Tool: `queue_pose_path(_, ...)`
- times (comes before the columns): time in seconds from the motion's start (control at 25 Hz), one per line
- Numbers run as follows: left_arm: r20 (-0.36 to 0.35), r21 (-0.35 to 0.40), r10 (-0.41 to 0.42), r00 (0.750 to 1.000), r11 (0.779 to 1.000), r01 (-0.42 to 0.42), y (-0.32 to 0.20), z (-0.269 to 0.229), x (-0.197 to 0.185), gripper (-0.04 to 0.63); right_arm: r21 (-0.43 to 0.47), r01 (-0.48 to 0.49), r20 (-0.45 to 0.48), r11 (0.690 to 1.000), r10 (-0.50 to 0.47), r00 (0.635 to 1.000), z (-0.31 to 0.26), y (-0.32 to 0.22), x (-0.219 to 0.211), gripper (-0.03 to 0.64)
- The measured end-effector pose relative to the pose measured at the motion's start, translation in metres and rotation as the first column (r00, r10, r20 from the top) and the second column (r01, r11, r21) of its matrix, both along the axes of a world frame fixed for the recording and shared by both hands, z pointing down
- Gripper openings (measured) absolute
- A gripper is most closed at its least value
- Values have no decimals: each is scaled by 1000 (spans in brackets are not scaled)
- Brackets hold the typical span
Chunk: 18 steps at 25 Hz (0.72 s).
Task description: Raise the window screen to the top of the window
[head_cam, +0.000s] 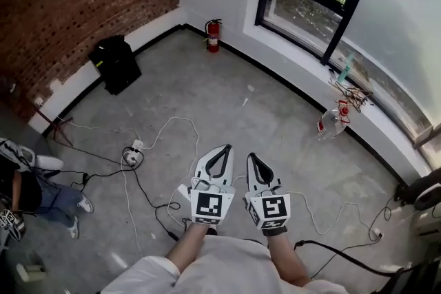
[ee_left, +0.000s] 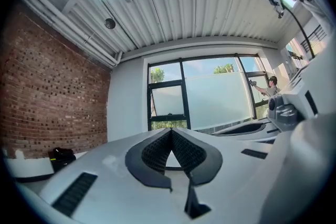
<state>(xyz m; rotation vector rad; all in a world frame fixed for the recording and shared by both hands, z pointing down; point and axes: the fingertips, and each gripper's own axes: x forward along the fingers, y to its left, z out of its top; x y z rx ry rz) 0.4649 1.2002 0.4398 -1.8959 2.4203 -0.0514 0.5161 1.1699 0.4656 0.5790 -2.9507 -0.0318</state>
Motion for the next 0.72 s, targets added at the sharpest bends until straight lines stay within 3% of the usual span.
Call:
queue_pose_path(0.16, -59, -11, -22, 998, 1000, 22, 6, 19, -64, 2, -35, 24, 27, 999, -23, 999, 4, 4, -66, 0)
queue_pose_path(0.36, -143, -69, -80, 987, 995, 70, 1, 61, -123, 2, -75, 80, -30, 994, -82, 996, 31, -4, -122, -2)
queue_pose_path(0.72, -132, -109, -125, 983, 988, 111, -96, 79, -232, 2, -98, 98, -19, 990, -100, 995, 49, -119, -230, -1)
